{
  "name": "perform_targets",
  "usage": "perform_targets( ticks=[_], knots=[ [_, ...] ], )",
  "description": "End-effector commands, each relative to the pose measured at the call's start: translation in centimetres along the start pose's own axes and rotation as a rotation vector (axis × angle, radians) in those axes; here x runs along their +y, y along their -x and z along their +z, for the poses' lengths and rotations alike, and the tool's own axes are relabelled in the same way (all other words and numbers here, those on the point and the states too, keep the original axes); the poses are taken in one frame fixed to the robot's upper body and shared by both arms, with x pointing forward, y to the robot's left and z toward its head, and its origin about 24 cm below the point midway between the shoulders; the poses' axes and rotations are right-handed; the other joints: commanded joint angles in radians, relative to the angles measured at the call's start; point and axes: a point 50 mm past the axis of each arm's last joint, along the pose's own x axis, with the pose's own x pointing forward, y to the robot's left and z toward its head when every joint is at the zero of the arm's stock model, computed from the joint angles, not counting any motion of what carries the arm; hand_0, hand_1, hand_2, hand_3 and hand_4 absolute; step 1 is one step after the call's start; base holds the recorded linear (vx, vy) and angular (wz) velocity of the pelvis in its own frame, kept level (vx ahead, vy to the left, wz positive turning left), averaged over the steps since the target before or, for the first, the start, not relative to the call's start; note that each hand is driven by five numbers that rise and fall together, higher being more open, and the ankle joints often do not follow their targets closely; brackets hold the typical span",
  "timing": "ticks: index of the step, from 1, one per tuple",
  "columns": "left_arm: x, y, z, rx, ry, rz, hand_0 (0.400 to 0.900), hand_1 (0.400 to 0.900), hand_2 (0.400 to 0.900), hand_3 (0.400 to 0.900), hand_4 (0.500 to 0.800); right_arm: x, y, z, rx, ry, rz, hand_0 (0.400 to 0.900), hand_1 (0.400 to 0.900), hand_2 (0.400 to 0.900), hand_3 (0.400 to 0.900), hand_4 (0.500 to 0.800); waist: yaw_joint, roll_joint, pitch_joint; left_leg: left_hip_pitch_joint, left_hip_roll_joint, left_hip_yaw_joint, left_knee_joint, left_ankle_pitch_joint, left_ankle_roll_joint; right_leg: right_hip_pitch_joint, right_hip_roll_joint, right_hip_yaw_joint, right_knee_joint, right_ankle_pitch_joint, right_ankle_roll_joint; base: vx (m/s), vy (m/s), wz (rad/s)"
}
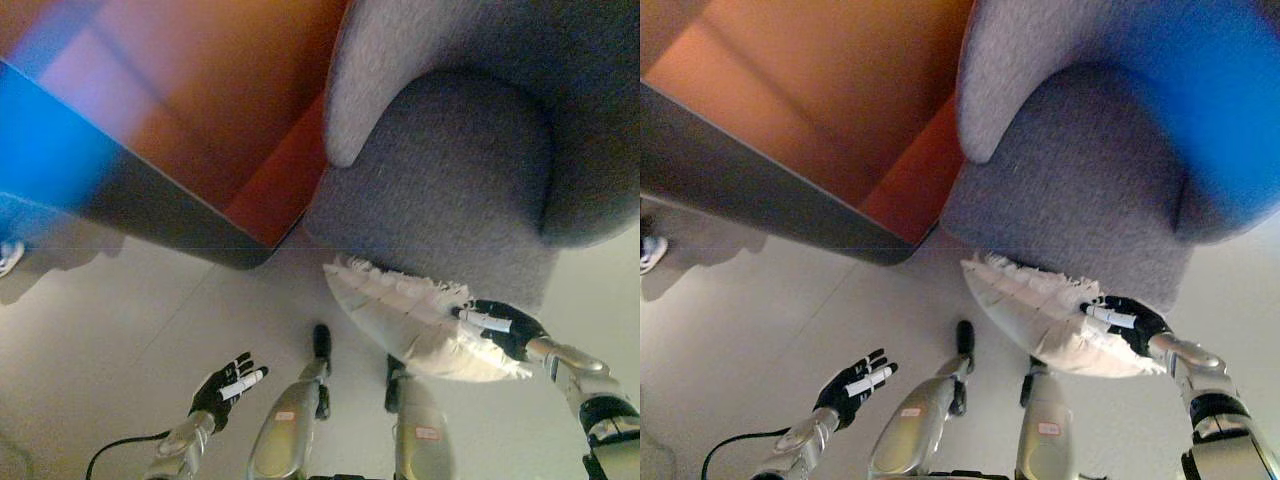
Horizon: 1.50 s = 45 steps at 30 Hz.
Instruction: Pick up the pillow and put it on the sofa.
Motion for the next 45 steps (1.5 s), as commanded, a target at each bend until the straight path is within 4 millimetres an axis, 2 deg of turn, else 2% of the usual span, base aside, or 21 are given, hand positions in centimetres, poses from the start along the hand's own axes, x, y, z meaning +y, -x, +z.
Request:
perform_targets(
  ticks=[1, 4, 9, 16, 19, 23, 29, 34, 40, 45],
  knots=[
    [2.3, 2.3, -3.7, 0.126, -0.035, 0.066, 0.9, 0.9, 0.9, 0.9, 0.8, 0.1, 0.5, 5.0, -0.25, 0.041, 0.101, 0.4, 0.4, 0.4, 0.4, 0.5, -0.016, -0.037, -0.151, 0.078, -0.002, 0.041, 0.058, -0.178, -0.063, 0.074, 0.013, -0.034, -0.083, 0.006, 0.025, 0.14, -0.027, -0.01],
    [2.6, 2.8, -4.8, 0.162, -0.029, 0.089, 0.9, 0.9, 0.9, 0.9, 0.8, 0.9, 0.4, 5.0, -0.241, 0.05, 0.145, 0.4, 0.4, 0.4, 0.4, 0.5, -0.019, -0.055, -0.195, 0.126, -0.002, 0.044, 0.018, -0.174, -0.062, 0.117, 0.02, -0.032, -0.113, 0.015, 0.029, 0.16, -0.021, 0.01],
    [2.9, 3.0, -5.2, 0.198, -0.014, 0.128, 0.9, 0.9, 0.9, 0.9, 0.8, 2.2, 0.6, 6.1, -0.263, 0.056, 0.216, 0.4, 0.4, 0.4, 0.4, 0.5, -0.026, -0.082, -0.246, 0.182, -0.001, 0.052, -0.014, -0.176, -0.059, 0.167, 0.027, -0.029, -0.152, 0.031, 0.036, 0.12, -0.012, 0.02],
    [3.5, 3.6, -6.3, 0.255, -0.004, 0.171, 0.9, 0.9, 0.9, 0.9, 0.8, 2.8, 1.0, 9.4, -0.322, 0.109, 0.265, 0.4, 0.4, 0.4, 0.4, 0.5, -0.025, -0.113, -0.294, 0.228, 0.0, 0.061, -0.012, -0.199, -0.055, 0.221, 0.027, -0.029, -0.194, 0.045, 0.039, 0.1, -0.01, -0.01],
    [3.5, 3.7, -6.8, 0.284, -0.017, 0.18, 0.9, 0.9, 0.9, 0.9, 0.8, 1.5, 1.6, 12.0, -0.349, 0.146, 0.22, 0.4, 0.4, 0.4, 0.4, 0.5, -0.018, -0.127, -0.308, 0.241, 0.002, 0.061, -0.008, -0.206, -0.055, 0.24, 0.031, -0.03, -0.2, 0.045, 0.039, 0.11, -0.037, 0.0],
    [3.5, 3.9, -7.1, 0.306, -0.036, 0.176, 0.9, 0.9, 0.9, 0.9, 0.8, -1.7, 3.2, 16.1, -0.363, 0.164, 0.121, 0.4, 0.4, 0.4, 0.4, 0.5, 0.005, -0.142, -0.319, 0.257, 0.004, 0.053, -0.011, -0.211, -0.056, 0.261, 0.035, -0.04, -0.211, 0.049, 0.041, 0.1, -0.033, 0.02],
    [3.8, 4.4, -7.7, 0.34, -0.064, 0.176, 0.9, 0.9, 0.9, 0.9, 0.8, -6.6, 7.1, 21.4, -0.381, 0.144, -0.04, 0.4, 0.4, 0.4, 0.4, 0.5, 0.051, -0.164, -0.33, 0.26, 0.009, 0.035, -0.016, -0.207, -0.058, 0.279, 0.046, -0.049, -0.227, 0.055, 0.041, 0.1, -0.042, 0.1],
    [4.6, 5.1, -8.1, 0.373, -0.08, 0.2, 0.9, 0.9, 0.9, 0.9, 0.8, -7.6, 8.8, 24.5, -0.424, 0.112, -0.119, 0.4, 0.4, 0.4, 0.4, 0.5, 0.077, -0.185, -0.32, 0.25, 0.011, 0.017, -0.02, -0.202, -0.058, 0.282, 0.058, -0.053, -0.239, 0.059, 0.035, 0.06, -0.069, 0.11],
    [5.4, 5.6, -8.2, 0.383, -0.097, 0.223, 0.9, 0.9, 0.9, 0.9, 0.8, -7.4, 9.3, 26.9, -0.466, 0.078, -0.182, 0.4, 0.4, 0.4, 0.4, 0.5, 0.102, -0.198, -0.297, 0.231, 0.013, -0.002, -0.027, -0.19, -0.061, 0.276, 0.07, -0.056, -0.251, 0.062, 0.029, 0.04, -0.073, 0.1],
    [5.5, 5.6, -8.2, 0.381, -0.102, 0.228, 0.9, 0.9, 0.9, 0.9, 0.8, -7.8, 9.6, 27.8, -0.439, 0.016, -0.283, 0.4, 0.4, 0.4, 0.4, 0.5, 0.122, -0.192, -0.277, 0.204, 0.009, -0.025, -0.039, -0.174, -0.068, 0.265, 0.078, -0.055, -0.274, 0.068, 0.023, 0.02, -0.061, 0.15]
  ],
)
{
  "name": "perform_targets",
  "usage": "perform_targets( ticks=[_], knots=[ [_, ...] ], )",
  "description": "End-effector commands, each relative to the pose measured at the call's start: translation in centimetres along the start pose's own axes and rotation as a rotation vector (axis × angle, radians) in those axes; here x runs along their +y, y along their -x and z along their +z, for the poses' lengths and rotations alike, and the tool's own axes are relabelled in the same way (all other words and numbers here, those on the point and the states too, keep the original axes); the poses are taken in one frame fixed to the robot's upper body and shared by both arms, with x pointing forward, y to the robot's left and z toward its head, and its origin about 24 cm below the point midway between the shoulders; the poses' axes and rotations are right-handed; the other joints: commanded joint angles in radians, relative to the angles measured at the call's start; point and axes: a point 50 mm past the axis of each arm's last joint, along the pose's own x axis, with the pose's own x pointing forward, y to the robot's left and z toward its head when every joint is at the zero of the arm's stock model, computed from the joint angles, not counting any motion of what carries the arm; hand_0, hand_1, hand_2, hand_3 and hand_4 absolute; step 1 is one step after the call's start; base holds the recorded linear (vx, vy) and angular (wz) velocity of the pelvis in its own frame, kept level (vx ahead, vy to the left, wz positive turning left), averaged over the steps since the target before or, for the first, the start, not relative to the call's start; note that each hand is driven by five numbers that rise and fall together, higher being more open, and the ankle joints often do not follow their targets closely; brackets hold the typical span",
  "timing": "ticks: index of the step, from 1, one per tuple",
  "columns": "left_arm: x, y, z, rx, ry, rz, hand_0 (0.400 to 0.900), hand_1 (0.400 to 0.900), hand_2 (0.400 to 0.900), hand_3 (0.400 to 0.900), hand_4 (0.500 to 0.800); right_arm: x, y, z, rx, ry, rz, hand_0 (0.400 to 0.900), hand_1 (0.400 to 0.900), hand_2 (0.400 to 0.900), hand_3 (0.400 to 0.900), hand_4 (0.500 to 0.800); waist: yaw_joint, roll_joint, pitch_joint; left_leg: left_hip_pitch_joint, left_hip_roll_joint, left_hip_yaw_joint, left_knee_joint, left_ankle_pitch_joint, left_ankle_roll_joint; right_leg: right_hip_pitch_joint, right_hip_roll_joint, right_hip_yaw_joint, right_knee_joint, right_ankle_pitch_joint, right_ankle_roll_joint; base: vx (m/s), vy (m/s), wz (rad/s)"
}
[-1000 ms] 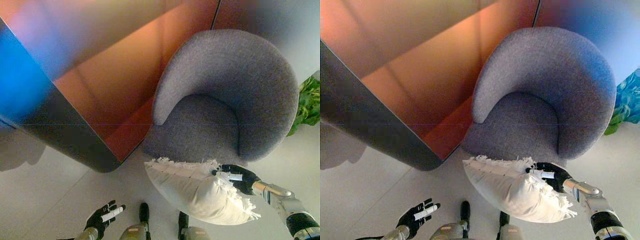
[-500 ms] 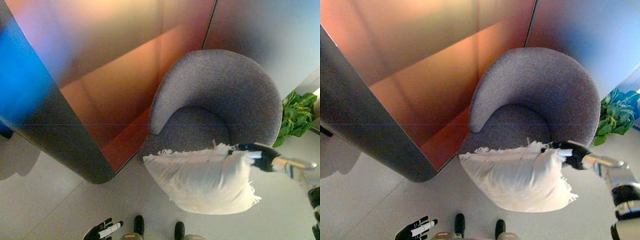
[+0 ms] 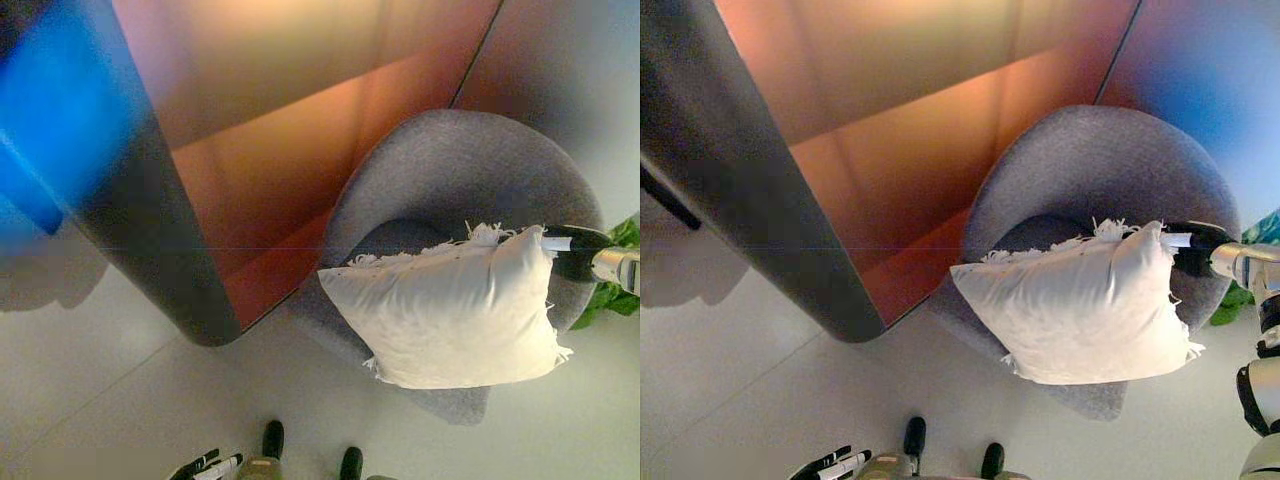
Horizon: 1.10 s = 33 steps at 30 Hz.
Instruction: Pick up the pillow and put it on the sofa.
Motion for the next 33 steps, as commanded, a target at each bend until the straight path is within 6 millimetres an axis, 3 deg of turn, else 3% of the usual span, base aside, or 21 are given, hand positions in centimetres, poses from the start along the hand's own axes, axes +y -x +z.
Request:
perform_targets(
  ticks=[1, 3, 4, 5, 9, 23, 27, 33],
  knots=[
    [2.4, 0.6, 0.2, 0.004, -0.084, 0.053, 0.9, 0.9, 0.9, 0.9, 0.8, -2.7, 5.0, 10.6, -0.401, -0.105, -0.155, 0.4, 0.4, 0.4, 0.4, 0.5, 0.048, -0.015, -0.016, 0.054, 0.001, 0.028, 0.025, -0.156, -0.048, -0.027, 0.033, 0.013, 0.02, -0.016, 0.018, -0.03, -0.021, 0.14],
    [2.4, 0.5, 0.4, -0.001, -0.082, 0.048, 0.9, 0.9, 0.9, 0.9, 0.8, -3.1, 5.0, 10.7, -0.387, -0.119, -0.246, 0.4, 0.4, 0.4, 0.4, 0.5, 0.054, -0.006, -0.002, 0.039, -0.001, 0.022, 0.02, -0.149, -0.051, -0.039, 0.034, 0.012, 0.017, -0.015, 0.016, -0.06, -0.025, 0.14],
    [2.4, 0.5, 0.5, -0.01, -0.08, 0.046, 0.9, 0.9, 0.9, 0.9, 0.8, -3.3, 4.9, 10.7, -0.372, -0.147, -0.302, 0.616, 0.616, 0.616, 0.616, 0.629, 0.058, -0.002, 0.009, 0.027, -0.003, 0.019, 0.02, -0.144, -0.052, -0.048, 0.034, 0.012, 0.015, -0.013, 0.016, -0.11, -0.03, 0.13],
    [2.3, 0.5, 0.7, -0.021, -0.078, 0.044, 0.9, 0.9, 0.9, 0.9, 0.8, -3.4, 5.0, 10.8, -0.371, -0.159, -0.321, 0.9, 0.9, 0.9, 0.9, 0.8, 0.061, 0.001, 0.018, 0.017, -0.002, 0.017, 0.018, -0.141, -0.053, -0.056, 0.034, 0.01, 0.014, -0.013, 0.015, -0.14, -0.034, 0.12],
    [1.8, 0.3, 1.1, -0.045, -0.069, 0.031, 0.9, 0.9, 0.9, 0.9, 0.8, -3.7, 5.1, 10.5, -0.339, -0.173, -0.34, 0.9, 0.9, 0.9, 0.9, 0.8, 0.066, 0.015, 0.044, -0.006, -0.005, 0.006, 0.013, -0.133, -0.059, -0.074, 0.034, 0.004, 0.014, -0.015, 0.009, -0.09, 0.002, 0.09],
    [1.3, 0.1, 1.5, -0.055, -0.096, 0.008, 0.9, 0.9, 0.9, 0.9, 0.8, -5.9, 5.6, 6.0, -0.268, -0.289, -0.37, 0.9, 0.9, 0.9, 0.9, 0.8, 0.043, 0.024, 0.012, 0.027, -0.007, 0.016, 0.01, -0.145, -0.06, -0.055, 0.031, 0.004, 0.014, -0.024, 0.008, 0.0, 0.005, -0.04],
    [1.1, 0.1, 1.3, -0.053, -0.093, 0.0, 0.9, 0.9, 0.9, 0.9, 0.8, -6.0, 5.0, 3.1, -0.23, -0.335, -0.352, 0.9, 0.9, 0.9, 0.9, 0.8, 0.029, 0.029, -0.002, 0.042, -0.006, 0.027, 0.01, -0.15, -0.059, -0.046, 0.026, 0.007, 0.015, -0.028, 0.009, -0.01, 0.027, -0.07],
    [0.8, 0.0, 1.3, -0.059, -0.066, -0.003, 0.9, 0.9, 0.9, 0.9, 0.8, -5.4, 3.5, -5.0, -0.097, -0.392, -0.356, 0.9, 0.9, 0.9, 0.9, 0.8, -0.005, 0.038, -0.026, 0.074, -0.002, 0.049, 0.006, -0.157, -0.056, -0.027, 0.019, 0.011, 0.018, -0.027, 0.014, 0.0, 0.042, -0.08]
  ],
)
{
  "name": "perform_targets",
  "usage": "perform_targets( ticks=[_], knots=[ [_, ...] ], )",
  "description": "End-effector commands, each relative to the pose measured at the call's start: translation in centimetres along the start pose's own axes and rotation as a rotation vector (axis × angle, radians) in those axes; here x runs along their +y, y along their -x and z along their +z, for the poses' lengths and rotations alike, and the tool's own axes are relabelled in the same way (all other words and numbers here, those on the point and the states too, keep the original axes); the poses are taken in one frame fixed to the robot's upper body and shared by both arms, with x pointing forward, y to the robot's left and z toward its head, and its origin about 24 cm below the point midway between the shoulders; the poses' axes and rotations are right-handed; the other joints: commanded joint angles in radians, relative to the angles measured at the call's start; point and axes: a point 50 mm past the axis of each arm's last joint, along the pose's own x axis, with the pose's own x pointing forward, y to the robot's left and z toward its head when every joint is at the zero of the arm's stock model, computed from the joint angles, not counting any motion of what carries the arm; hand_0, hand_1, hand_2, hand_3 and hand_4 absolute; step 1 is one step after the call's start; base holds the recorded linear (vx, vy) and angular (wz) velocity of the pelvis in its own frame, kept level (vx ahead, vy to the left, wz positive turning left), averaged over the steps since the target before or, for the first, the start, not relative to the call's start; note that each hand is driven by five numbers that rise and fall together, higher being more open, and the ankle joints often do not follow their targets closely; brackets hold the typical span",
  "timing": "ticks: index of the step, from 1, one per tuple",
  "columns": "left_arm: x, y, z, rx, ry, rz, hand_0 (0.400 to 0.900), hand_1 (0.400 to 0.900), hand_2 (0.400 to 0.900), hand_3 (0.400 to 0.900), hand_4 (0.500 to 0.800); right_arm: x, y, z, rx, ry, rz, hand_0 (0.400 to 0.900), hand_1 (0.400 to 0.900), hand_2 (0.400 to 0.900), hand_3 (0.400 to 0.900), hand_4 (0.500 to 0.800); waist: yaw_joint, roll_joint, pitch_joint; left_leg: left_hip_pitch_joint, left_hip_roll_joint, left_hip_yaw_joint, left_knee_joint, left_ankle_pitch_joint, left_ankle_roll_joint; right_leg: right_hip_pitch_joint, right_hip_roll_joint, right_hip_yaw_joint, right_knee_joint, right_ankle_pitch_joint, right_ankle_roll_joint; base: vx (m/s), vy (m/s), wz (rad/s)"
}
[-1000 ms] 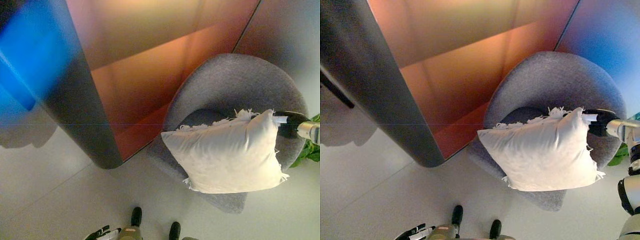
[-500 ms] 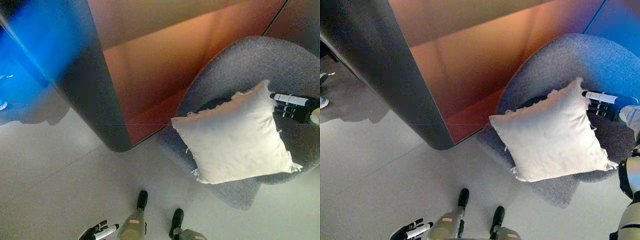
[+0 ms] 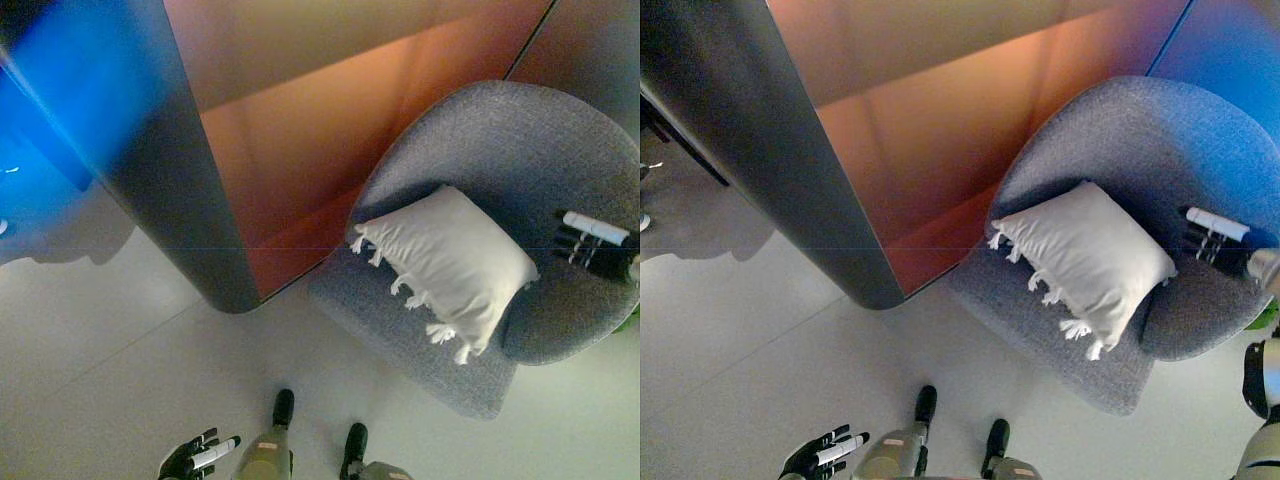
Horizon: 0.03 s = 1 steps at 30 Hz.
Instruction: Pick up the pillow and put it on the sofa.
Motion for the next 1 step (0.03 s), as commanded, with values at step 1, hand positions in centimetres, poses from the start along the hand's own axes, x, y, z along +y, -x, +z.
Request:
perform_targets(
  ticks=[1],
  knots=[
    [0.43, 0.4, -1.12, 0.02, -0.032, 0.003, 0.9, 0.9, 0.9, 0.9, 0.8, -1.98, 0.76, -0.32, -0.081, 0.097, -0.039, 0.9, 0.9, 0.9, 0.9, 0.8, -0.042, 0.009, -0.093, 0.119, 0.008, 0.071, 0.006, -0.183, -0.056, 0.004, 0.022, -0.001, 0.02, -0.033, 0.017, 0.01, 0.035, -0.07]
  ],
)
